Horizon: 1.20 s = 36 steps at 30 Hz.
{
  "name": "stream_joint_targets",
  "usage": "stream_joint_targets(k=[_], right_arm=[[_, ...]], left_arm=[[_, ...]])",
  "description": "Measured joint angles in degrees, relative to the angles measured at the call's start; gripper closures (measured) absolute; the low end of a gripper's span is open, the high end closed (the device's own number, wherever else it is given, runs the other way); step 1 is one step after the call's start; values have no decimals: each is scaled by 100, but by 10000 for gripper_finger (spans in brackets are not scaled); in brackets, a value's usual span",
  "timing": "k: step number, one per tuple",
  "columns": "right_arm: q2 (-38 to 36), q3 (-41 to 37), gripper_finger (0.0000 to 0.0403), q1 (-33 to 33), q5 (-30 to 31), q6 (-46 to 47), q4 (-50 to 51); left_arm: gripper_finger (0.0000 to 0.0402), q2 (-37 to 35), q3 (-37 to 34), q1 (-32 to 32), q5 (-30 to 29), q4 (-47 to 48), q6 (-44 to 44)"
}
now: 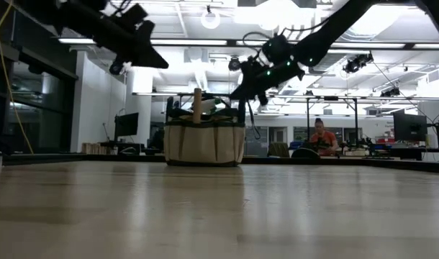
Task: Pick & Place Garden tools in Gardening bag
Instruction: Adjust the brown trowel, then return to Home Position
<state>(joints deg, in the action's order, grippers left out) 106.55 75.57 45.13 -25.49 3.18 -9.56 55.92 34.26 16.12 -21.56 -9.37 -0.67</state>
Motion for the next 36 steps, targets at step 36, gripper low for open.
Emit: stream_joint_targets(k=[36], right_arm=[[-5234,-6747,400,-3775,2956,1096,-3615]], left_arm=[[401,-3265,-3067,-1930,-296,-970,-113]])
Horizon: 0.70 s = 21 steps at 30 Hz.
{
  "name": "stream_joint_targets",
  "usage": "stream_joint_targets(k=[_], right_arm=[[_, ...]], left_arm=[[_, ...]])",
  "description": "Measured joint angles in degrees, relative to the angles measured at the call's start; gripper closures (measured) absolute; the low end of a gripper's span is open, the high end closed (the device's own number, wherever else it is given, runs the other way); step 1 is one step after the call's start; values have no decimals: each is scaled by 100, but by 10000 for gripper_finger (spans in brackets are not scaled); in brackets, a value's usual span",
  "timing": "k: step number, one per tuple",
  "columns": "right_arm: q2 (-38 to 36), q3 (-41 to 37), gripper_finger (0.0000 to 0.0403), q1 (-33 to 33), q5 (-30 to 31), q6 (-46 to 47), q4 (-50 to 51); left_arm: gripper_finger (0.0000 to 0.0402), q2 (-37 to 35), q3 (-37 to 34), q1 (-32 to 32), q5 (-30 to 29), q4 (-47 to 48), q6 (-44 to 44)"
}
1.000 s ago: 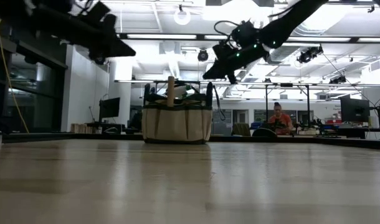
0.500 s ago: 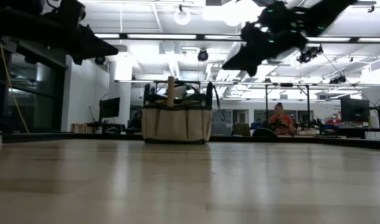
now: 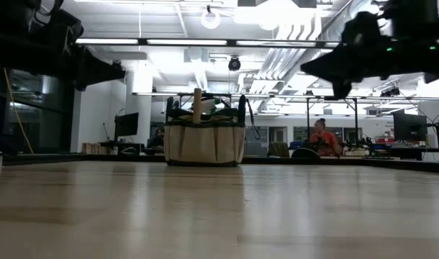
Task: Pick & Place Garden tools in Gardening bag
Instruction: Return to Home Position
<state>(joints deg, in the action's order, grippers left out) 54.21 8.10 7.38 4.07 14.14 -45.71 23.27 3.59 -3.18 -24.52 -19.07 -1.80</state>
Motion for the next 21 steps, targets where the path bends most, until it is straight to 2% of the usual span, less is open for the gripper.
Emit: stream_joint_targets(k=[8,12,16,21], right_arm=[[-958,-471,400,-739,509,-14,-218],[-1423,-538,400,-805,402,-104,62],[-1924,-540,400,-805,179,-135,653],[-2569,-541,400,-803,53,-143,1597]], left_arm=[[401,-1333,-50,16,92,1262,0],[401,-2300,-42,16,119,2022,-95],[402,-2275,90,17,123,2489,-269],[402,-2287,97,16,142,2523,-382]])
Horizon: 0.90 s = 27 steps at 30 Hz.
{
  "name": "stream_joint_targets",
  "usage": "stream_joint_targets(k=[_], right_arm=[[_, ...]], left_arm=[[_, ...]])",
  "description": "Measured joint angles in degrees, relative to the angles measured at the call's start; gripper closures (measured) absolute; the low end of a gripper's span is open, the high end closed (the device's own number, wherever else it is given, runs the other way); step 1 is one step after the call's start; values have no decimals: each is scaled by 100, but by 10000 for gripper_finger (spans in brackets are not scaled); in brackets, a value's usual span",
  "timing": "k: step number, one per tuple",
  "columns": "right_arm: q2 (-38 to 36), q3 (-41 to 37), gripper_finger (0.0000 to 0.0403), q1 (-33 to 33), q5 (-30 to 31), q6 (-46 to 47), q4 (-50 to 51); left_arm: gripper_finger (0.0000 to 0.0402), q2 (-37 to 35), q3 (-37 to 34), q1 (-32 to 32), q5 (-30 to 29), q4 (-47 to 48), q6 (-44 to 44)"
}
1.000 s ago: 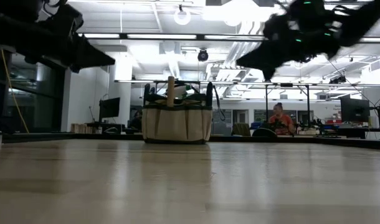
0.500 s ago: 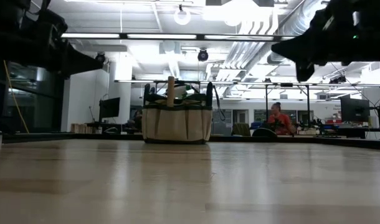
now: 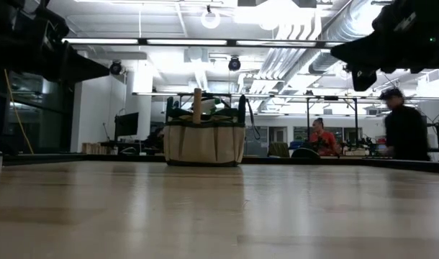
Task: Pick & Place Garden tools in Gardening bag
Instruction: Return to Home Position
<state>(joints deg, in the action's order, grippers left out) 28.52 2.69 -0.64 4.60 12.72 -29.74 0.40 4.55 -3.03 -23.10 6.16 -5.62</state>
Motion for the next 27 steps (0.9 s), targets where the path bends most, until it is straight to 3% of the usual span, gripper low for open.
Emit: stream_joint_targets(k=[8,13,17,22,27], right_arm=[[-1053,3,400,0,-158,-9,1297],[-1545,-216,400,0,-182,-78,1171],[-1627,-218,400,0,-219,-56,1259],[-1625,-218,401,-1,-778,-256,1480],[-1625,-220,401,0,-803,-225,2067]], left_arm=[[402,-4,7,0,-59,94,-80],[402,-4,7,0,-9,102,-123],[402,-4,7,0,94,123,-183],[402,-4,5,0,234,135,-167],[402,-4,-1,0,232,165,-74]])
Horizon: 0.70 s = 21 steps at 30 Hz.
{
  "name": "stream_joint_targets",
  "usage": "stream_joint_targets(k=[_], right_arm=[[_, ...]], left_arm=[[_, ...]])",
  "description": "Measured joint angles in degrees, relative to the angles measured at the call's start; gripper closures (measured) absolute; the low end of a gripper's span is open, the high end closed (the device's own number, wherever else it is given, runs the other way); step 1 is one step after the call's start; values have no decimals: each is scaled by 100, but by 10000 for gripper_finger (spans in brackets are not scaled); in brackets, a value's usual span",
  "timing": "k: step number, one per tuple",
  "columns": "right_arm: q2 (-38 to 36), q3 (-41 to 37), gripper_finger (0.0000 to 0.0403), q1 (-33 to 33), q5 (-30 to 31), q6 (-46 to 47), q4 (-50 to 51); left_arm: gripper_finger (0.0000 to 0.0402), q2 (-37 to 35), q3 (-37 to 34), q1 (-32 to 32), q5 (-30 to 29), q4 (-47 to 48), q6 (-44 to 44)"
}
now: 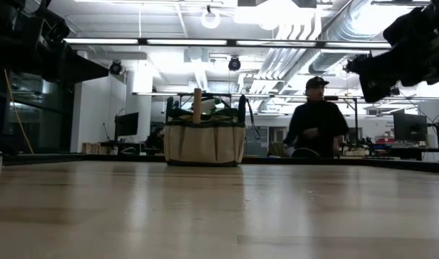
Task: Pick & Place Garden tools in Gardening bag
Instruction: Return to Home Position
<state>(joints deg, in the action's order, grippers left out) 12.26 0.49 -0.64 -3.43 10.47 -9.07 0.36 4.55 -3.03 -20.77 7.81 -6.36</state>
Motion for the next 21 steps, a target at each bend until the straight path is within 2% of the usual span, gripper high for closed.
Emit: stream_joint_targets(k=[16,21], right_arm=[[1,-4,401,0,262,223,608],[3,-7,401,0,246,287,593]], left_arm=[[402,0,-5,0,-124,107,-161],[402,0,-5,0,140,142,-152]])
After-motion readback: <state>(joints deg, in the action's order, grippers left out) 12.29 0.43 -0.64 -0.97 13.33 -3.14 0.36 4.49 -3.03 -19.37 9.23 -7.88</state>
